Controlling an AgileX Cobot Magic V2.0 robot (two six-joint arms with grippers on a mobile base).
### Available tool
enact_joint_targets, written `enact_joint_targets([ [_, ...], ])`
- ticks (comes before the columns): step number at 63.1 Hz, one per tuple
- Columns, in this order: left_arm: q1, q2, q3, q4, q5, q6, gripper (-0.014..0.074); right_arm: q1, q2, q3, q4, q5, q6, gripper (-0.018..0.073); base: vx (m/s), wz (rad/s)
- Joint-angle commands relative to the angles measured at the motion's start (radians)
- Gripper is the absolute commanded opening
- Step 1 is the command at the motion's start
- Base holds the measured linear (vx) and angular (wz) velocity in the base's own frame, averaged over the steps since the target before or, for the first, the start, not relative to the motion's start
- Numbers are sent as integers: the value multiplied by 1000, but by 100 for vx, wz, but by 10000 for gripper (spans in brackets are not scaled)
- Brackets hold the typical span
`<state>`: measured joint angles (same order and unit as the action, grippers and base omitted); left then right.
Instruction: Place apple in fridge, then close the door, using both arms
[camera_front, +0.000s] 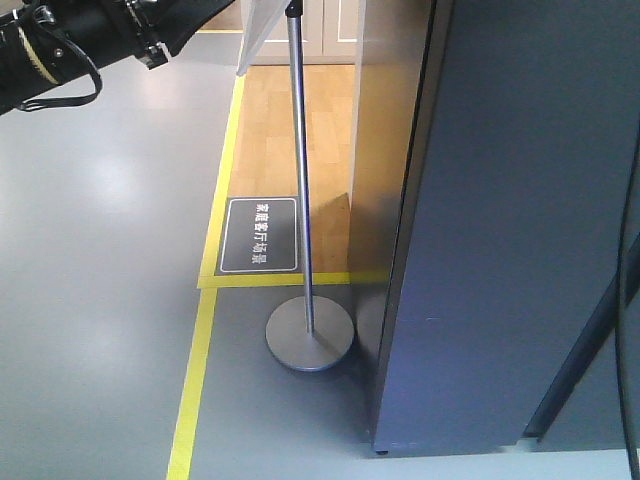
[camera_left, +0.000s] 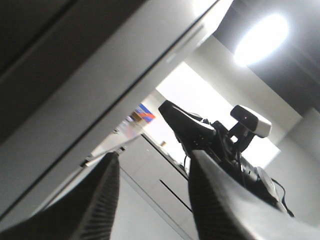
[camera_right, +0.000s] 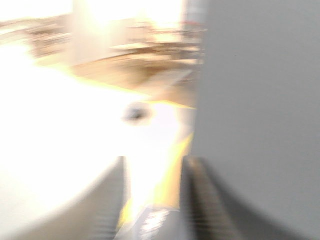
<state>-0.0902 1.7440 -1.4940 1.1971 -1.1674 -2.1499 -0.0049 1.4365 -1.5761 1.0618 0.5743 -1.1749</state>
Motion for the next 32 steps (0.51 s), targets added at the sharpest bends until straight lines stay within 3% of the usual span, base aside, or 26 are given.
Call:
enact_joint_targets([
  [1, 1, -58, -34, -63, -98, -2, 202, -5, -82, -35, -32, 105, 52, -6, 0, 0],
  [9, 1, -76, -34, -29, -192, -2, 63, -5, -141, -35, -48, 258, 122, -10, 0, 0],
  [13, 1, -99, -34, 27, -217, -2, -9, -5, -168, -34, -50, 329, 138, -6, 0, 0],
  [21, 1, -173, -34, 245, -217, -2, -8, -4, -236, 4, -56, 420, 159, -6, 0, 0],
  [27, -3, -248, -33, 433, -216, -2, -8, -4, -310, 107, -56, 391, 152, -5, 0, 0],
  [30, -7, -292, -29, 568, -216, -2, -8, -4, -350, 173, -56, 364, 146, -5, 0, 0],
  [32, -11, -320, -13, 591, -215, -2, -8, -4, -379, 221, -56, 348, 137, -5, 0, 0],
])
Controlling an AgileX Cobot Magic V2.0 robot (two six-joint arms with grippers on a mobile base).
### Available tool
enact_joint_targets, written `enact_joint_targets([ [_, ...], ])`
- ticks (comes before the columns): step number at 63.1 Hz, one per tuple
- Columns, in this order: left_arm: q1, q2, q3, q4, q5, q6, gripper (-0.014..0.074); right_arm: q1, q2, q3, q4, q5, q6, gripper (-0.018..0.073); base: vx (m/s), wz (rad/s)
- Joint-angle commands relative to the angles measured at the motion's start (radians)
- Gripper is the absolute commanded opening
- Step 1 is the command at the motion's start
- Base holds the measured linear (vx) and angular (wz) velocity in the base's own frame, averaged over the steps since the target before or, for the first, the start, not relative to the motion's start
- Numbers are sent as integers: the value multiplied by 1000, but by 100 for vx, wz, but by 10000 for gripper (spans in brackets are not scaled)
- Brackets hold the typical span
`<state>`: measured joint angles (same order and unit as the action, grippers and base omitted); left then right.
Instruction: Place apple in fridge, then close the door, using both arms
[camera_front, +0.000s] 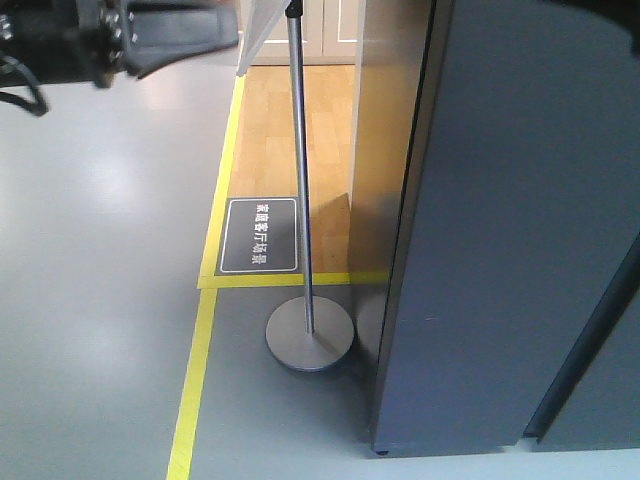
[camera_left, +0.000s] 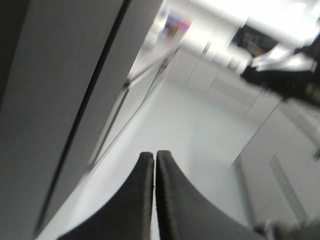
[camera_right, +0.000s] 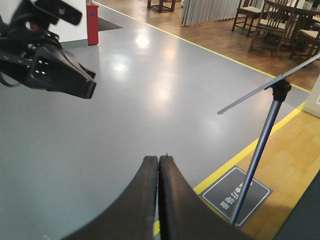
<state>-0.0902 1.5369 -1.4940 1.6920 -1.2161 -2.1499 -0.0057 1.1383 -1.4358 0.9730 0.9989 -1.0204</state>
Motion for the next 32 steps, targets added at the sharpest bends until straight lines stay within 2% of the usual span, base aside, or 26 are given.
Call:
enact_joint_targets([
  [1, -11, -126, 1, 94, -167, -2, -8, -3, -103, 119, 33, -87, -23, -5, 0, 0],
  [8, -11, -233, 106, 96, -156, -2, -8, -3, -222, 338, 45, -136, -55, -5, 0, 0],
  [15, -11, -334, 273, 96, -94, -1, -8, -3, -337, 557, 67, -189, -60, -5, 0, 0],
  [20, -11, -401, 431, 96, -40, 35, -8, -3, -412, 691, 58, -212, -70, -5, 0, 0],
  [26, -11, -478, 633, 96, 58, 103, -8, -4, -496, 830, 52, -216, -88, -5, 0, 0],
  [32, -11, -539, 830, 93, 210, 125, -8, -4, -561, 934, 52, -216, -88, -5, 0, 0],
])
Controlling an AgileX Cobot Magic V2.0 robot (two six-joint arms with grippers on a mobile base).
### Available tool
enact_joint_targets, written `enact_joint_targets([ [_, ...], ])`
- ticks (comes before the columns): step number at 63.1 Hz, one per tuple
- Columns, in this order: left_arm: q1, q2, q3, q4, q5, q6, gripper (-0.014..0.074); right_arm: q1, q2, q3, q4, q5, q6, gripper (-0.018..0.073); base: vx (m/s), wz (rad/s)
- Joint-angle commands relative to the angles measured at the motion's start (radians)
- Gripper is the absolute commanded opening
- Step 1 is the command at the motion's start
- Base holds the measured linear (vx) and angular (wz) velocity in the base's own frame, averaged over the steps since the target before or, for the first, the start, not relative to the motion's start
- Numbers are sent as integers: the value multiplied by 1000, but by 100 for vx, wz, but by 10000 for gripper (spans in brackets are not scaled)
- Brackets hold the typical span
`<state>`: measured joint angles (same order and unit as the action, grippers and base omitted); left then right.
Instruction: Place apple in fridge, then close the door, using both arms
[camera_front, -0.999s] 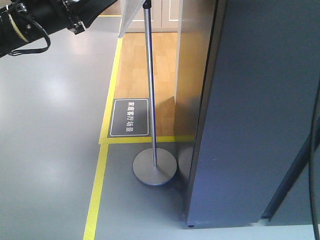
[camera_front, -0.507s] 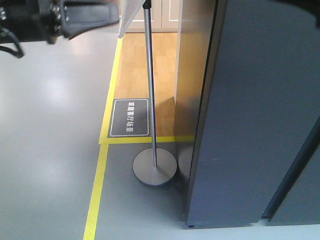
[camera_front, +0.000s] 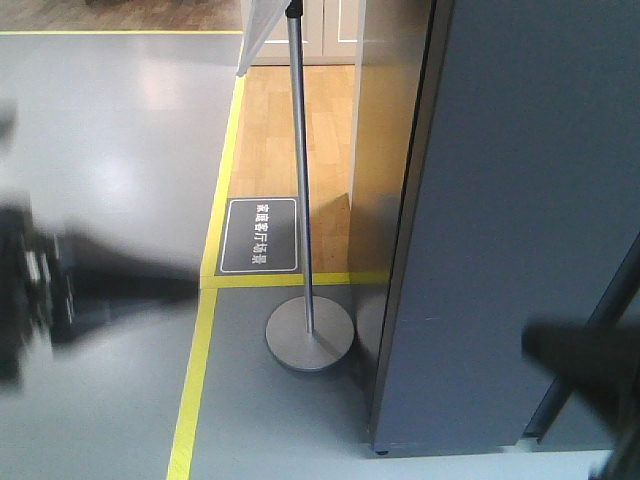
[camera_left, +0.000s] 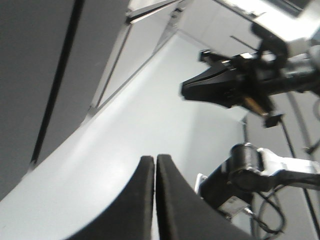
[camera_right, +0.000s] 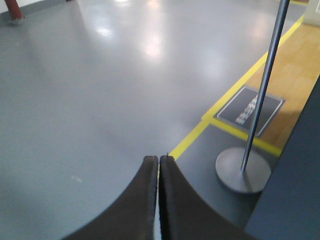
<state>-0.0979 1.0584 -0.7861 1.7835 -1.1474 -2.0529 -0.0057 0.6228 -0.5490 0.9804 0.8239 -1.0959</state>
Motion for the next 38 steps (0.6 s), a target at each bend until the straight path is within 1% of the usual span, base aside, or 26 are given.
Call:
enact_joint_targets([
  [1, -3, -68, 149, 1, 163, 28, -8, -4, -54, 59, 45, -41, -13, -5, 0, 0],
  [8, -3, -112, 326, -19, 329, 25, -8, -4, -104, 130, 45, -40, -13, -5, 0, 0],
  [14, -3, -124, 434, -60, 398, 25, -8, -4, -126, 148, 47, -36, -13, -5, 0, 0],
  [19, -3, -124, 467, -86, 406, 25, -8, -4, -126, 148, 55, -31, -13, -4, 0, 0],
  [34, -3, -124, 472, -98, 389, 25, -8, -4, -126, 148, 55, -30, -13, -3, 0, 0],
  [38, -3, -124, 472, -117, 374, 25, -8, -4, -126, 148, 55, -30, -13, -3, 0, 0],
])
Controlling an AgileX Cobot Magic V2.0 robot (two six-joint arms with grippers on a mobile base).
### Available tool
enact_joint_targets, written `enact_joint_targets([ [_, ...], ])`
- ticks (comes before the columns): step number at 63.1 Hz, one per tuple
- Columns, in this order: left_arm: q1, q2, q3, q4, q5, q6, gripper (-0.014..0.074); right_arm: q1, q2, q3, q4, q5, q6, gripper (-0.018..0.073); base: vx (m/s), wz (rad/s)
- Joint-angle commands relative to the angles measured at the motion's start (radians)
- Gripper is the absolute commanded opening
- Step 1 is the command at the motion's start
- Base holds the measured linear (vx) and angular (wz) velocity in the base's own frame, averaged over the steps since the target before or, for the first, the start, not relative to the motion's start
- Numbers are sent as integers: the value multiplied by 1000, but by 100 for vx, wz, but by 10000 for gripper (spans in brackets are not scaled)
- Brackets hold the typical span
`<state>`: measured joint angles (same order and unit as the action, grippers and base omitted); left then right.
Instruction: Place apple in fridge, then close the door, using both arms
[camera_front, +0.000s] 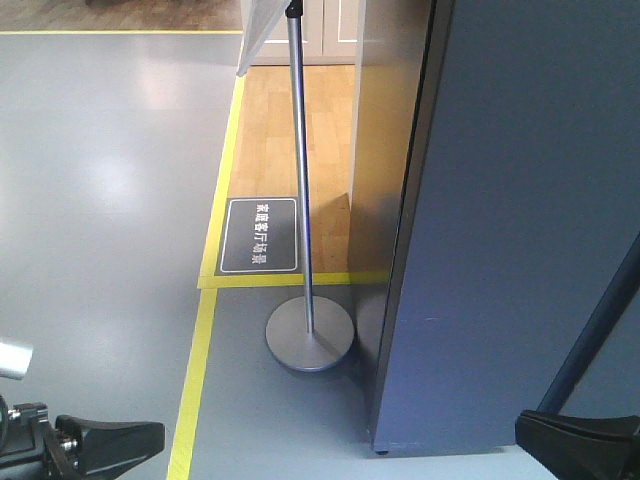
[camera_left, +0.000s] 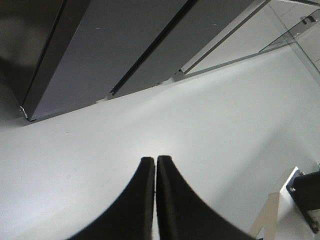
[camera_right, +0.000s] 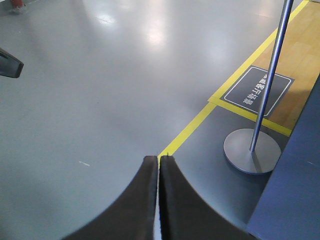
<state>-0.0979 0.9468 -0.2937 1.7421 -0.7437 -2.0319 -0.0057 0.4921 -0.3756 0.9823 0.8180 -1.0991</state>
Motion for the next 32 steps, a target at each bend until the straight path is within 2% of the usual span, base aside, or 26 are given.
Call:
enact_joint_targets([
  [1, -3, -12, -21, -80, -33, 4, -8, -4, 4, -26, 53, -24, -9, -3, 0, 0],
  [9, -3, -12, -21, -126, -80, 4, -8, -4, 4, -26, 53, -24, -9, -3, 0, 0],
  [21, -3, -12, -21, -160, -233, 2, -8, -4, 4, -26, 53, -24, -9, -3, 0, 0],
  [27, -3, -12, -21, -258, -251, -39, -8, -4, 4, -26, 53, -24, -9, -3, 0, 0],
  [32, -3, -12, -21, -422, -247, -108, -8, -4, 4, -26, 53, -24, -9, -3, 0, 0],
])
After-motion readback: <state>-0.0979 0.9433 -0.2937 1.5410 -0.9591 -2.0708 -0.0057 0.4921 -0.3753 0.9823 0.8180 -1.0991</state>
